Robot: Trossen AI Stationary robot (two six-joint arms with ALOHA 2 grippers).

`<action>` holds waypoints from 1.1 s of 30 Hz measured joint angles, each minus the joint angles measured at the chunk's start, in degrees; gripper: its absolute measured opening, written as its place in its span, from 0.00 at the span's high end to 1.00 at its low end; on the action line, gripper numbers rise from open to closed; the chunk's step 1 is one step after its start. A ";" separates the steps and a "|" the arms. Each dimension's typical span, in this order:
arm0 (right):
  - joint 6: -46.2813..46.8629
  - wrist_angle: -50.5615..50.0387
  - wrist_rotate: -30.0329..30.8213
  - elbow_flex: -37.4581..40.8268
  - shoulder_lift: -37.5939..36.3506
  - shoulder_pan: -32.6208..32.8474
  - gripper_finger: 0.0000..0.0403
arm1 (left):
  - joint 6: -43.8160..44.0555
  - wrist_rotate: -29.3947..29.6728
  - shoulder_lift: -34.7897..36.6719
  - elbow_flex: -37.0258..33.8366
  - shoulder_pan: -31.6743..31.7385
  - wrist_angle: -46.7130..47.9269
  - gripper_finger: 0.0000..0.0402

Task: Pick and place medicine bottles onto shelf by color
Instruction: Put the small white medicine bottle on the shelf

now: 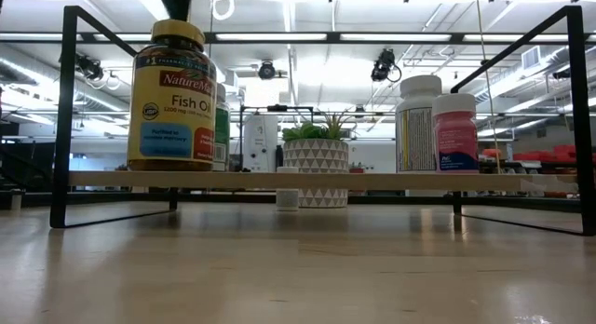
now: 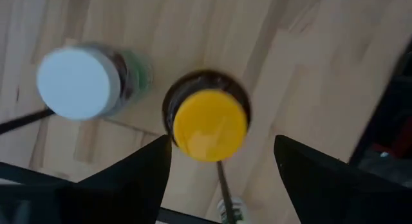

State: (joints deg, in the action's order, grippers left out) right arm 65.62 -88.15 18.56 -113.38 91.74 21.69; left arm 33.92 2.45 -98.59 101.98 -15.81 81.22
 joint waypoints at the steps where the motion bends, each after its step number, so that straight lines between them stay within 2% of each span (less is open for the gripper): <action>1: -0.74 0.66 0.06 0.00 0.00 0.00 0.29 | 0.03 0.01 0.04 1.28 0.00 -0.08 0.30; 7: -2.82 3.83 1.28 0.00 0.24 -1.05 0.29 | 1.06 2.51 0.11 10.93 0.74 0.42 0.31; 11: -6.46 4.76 -1.26 0.02 1.11 -3.09 0.29 | 1.46 5.58 0.11 19.10 2.54 4.13 0.33; 17: -10.80 5.81 -5.01 0.28 2.27 -5.60 0.29 | -3.25 15.09 0.22 27.18 5.93 8.65 0.37; 19: -10.96 5.30 -5.80 0.28 2.27 -5.98 0.29 | -6.06 17.19 0.21 27.11 8.27 8.28 0.38; 21: -10.66 4.48 -6.22 0.28 2.22 -5.98 0.29 | -8.26 16.78 0.00 26.25 11.25 7.36 0.39; 27: -6.74 1.65 -6.41 0.28 1.16 -3.82 0.29 | -16.23 10.53 -1.89 19.95 19.39 -7.34 0.39; 33: 0.71 -1.75 -6.58 0.26 -0.12 -0.18 0.29 | -19.65 5.96 -5.34 11.15 24.98 -13.13 0.40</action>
State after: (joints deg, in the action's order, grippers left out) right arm 66.34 -89.90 11.98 -113.12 91.62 21.51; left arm 14.27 8.42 -103.93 113.14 9.17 68.09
